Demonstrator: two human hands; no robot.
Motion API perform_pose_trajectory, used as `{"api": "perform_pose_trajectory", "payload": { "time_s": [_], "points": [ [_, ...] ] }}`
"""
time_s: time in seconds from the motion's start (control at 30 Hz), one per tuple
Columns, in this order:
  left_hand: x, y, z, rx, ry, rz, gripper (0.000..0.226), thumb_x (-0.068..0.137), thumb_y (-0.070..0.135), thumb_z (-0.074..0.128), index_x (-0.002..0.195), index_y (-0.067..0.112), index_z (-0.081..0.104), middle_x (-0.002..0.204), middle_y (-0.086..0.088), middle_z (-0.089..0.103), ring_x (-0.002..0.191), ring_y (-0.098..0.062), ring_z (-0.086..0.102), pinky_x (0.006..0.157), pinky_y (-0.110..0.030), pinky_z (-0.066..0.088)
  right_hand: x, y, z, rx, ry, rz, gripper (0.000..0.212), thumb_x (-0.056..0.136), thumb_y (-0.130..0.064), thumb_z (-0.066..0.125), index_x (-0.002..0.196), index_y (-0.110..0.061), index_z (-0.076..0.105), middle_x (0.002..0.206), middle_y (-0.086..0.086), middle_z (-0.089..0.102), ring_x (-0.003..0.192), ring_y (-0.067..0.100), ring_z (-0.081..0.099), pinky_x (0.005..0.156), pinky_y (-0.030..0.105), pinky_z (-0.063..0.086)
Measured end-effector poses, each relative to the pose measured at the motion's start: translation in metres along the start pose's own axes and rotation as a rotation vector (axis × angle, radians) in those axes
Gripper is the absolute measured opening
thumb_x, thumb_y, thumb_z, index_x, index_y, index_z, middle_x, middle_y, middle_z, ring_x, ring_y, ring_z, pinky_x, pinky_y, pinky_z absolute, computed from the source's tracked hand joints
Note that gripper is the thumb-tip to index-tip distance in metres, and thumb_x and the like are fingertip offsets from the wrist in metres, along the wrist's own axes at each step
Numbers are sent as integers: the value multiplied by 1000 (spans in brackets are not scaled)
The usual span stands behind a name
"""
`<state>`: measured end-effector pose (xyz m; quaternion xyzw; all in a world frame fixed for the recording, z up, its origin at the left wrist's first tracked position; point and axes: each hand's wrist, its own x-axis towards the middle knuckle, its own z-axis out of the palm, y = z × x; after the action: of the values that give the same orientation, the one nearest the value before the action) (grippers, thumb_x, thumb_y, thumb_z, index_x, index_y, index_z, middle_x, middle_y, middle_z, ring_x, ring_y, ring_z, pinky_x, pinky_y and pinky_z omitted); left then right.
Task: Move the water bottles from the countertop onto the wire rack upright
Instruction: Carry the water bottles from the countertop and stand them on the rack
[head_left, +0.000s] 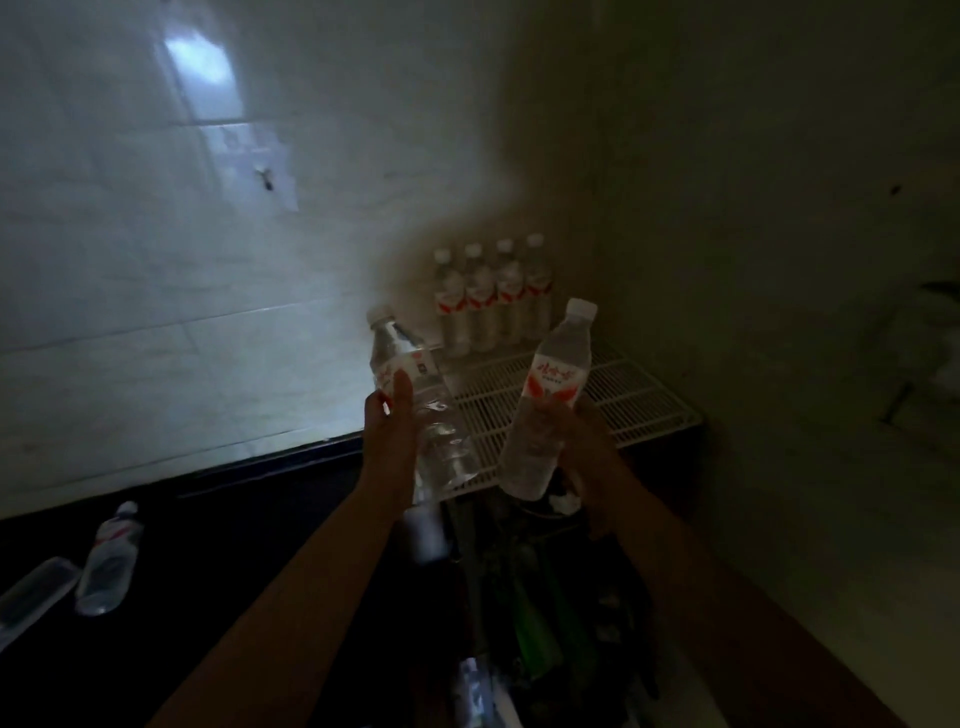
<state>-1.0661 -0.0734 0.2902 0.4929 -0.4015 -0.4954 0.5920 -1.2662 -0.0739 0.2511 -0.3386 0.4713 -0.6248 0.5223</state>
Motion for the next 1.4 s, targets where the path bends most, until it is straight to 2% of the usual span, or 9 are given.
{"api": "perform_pose_trajectory", "payload": {
  "time_s": [0.1, 0.2, 0.33, 0.47, 0.63, 0.9, 1.1, 1.3, 1.4],
  "points": [
    [15, -3, 30, 62, 16, 82, 18, 100, 42, 52, 106, 25, 50, 105, -10, 68, 86, -24, 68, 73, -38, 61, 25, -7, -17, -77, -13, 13, 60, 65, -44, 84, 113, -13, 68, 99, 4, 73, 94, 28, 70, 83, 44, 56],
    [44, -16, 49, 132, 22, 198, 27, 100, 40, 53, 119, 22, 50, 107, 1, 65, 88, -9, 66, 70, -21, 56, 56, -12, -24, -169, -43, 24, 23, 85, -22, 79, 103, -16, 65, 92, 3, 69, 90, 28, 66, 75, 37, 52],
    [86, -31, 73, 184, 15, 275, 28, 99, 38, 55, 122, 22, 51, 106, 11, 62, 89, 8, 61, 73, -15, 47, 98, -17, -25, -155, 6, 39, 25, 87, 5, 71, 107, -9, 65, 89, 3, 69, 80, 19, 66, 66, 28, 53],
    [130, -38, 99, 190, 17, 243, 33, 98, 38, 56, 115, 10, 55, 97, 3, 61, 84, 0, 62, 60, -6, 45, 142, -23, -24, -221, 26, 61, 31, 85, 8, 72, 114, 0, 66, 99, 17, 69, 97, 39, 68, 80, 43, 57],
    [170, -38, 132, 169, 2, 232, 24, 101, 25, 55, 109, 3, 55, 84, 1, 59, 62, 9, 61, 51, -4, 43, 200, -39, -24, -272, 20, 78, 43, 85, 7, 73, 126, 1, 62, 106, 16, 67, 78, 23, 65, 62, 29, 53],
    [195, -41, 165, 205, 80, 292, 32, 99, 19, 59, 127, 4, 55, 97, 13, 62, 78, 16, 63, 61, -1, 45, 285, -43, -38, -274, -91, 109, 38, 85, 8, 73, 122, 4, 62, 87, 8, 70, 61, 15, 71, 54, 29, 58],
    [207, -52, 172, 256, 194, 302, 27, 91, 24, 70, 116, 19, 61, 102, 12, 68, 86, 10, 66, 70, -10, 54, 319, -34, -47, -270, -146, 70, 29, 78, 1, 81, 97, -16, 67, 77, -12, 73, 65, 1, 69, 58, 19, 54],
    [219, -73, 177, 269, 256, 296, 33, 87, 29, 75, 117, 22, 64, 113, -2, 72, 101, -17, 71, 86, -39, 58, 324, -13, -62, -238, -217, 16, 43, 78, -5, 84, 116, -12, 65, 107, 2, 75, 98, 23, 71, 75, 26, 57],
    [223, -85, 178, 254, 262, 240, 41, 86, 31, 76, 122, 19, 60, 120, -8, 67, 105, -21, 70, 90, -47, 59, 320, -3, -70, -224, -282, -13, 52, 80, -6, 83, 128, -15, 65, 116, 0, 75, 101, 13, 73, 77, 22, 59]
  ]
}}
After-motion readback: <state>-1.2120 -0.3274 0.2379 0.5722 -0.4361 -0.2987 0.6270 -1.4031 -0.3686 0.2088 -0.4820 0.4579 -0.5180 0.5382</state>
